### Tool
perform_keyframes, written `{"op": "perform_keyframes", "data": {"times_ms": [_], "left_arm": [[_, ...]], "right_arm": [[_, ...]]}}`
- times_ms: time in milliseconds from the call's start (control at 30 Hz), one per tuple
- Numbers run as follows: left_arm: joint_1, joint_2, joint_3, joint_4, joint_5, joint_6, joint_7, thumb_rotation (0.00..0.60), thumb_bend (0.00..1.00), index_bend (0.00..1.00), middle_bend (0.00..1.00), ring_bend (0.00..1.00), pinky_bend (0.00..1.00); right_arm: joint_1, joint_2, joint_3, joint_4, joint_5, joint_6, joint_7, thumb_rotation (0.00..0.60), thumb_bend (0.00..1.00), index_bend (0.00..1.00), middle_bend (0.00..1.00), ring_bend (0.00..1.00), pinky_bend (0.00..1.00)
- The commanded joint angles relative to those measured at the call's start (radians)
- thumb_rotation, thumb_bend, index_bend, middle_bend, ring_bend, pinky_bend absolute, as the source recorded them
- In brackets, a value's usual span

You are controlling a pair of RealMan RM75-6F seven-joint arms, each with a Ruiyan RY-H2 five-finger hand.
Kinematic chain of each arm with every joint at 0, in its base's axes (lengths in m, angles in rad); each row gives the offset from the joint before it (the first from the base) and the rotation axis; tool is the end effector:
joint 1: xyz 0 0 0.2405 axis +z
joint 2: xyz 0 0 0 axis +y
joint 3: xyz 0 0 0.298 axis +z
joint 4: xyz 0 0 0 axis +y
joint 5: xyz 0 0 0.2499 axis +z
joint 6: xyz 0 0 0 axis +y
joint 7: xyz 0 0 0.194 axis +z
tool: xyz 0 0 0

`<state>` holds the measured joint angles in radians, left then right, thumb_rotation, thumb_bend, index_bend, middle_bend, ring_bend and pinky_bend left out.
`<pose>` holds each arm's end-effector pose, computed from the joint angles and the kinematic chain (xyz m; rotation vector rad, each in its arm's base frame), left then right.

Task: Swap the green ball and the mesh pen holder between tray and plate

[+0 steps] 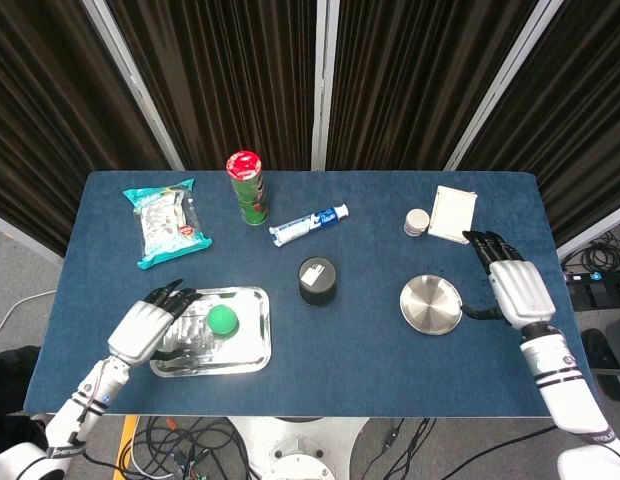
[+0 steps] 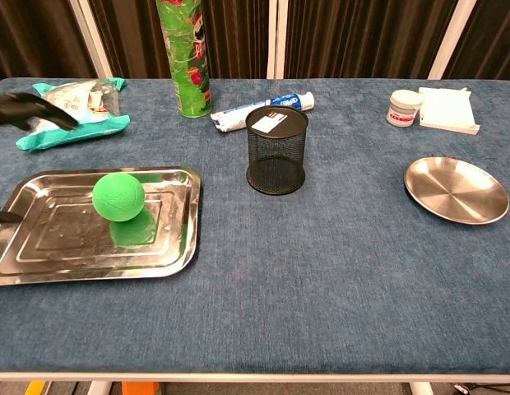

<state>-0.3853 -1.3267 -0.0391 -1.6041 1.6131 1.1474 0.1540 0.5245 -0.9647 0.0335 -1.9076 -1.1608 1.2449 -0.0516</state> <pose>-0.2523 0.3068 -0.0044 -1.9102 -0.8587 -0.9780 -0.2524 -0.3530 0.1338 1.5308 -1.0594 0.9649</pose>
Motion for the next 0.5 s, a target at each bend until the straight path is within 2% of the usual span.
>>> {"op": "perform_keyframes", "data": {"times_ms": [33,300,400,500], "left_arm": [[-0.038,-0.038,-0.002,-0.004,0.003,-0.040,0.028,0.600,0.06,0.14,0.14,0.03,0.20],[-0.123,-0.096,-0.039,0.040,-0.060,-0.141,0.064,0.600,0.11,0.14,0.14,0.03,0.21],[-0.147,-0.096,-0.048,0.048,-0.100,-0.182,0.062,0.600,0.14,0.14,0.14,0.04,0.25],[-0.163,-0.101,-0.047,0.063,-0.113,-0.199,0.052,0.600,0.17,0.17,0.16,0.11,0.35]], "right_arm": [[-0.071,-0.012,-0.034,0.044,-0.054,0.041,0.068,0.600,0.02,0.00,0.07,0.00,0.16],[-0.135,-0.020,-0.022,0.099,-0.117,0.082,0.126,0.600,0.02,0.00,0.07,0.00,0.16],[-0.151,-0.021,-0.016,0.107,-0.141,0.092,0.137,0.600,0.02,0.00,0.07,0.00,0.15],[-0.163,-0.021,-0.009,0.115,-0.148,0.091,0.151,0.600,0.02,0.00,0.07,0.00,0.15]]}}
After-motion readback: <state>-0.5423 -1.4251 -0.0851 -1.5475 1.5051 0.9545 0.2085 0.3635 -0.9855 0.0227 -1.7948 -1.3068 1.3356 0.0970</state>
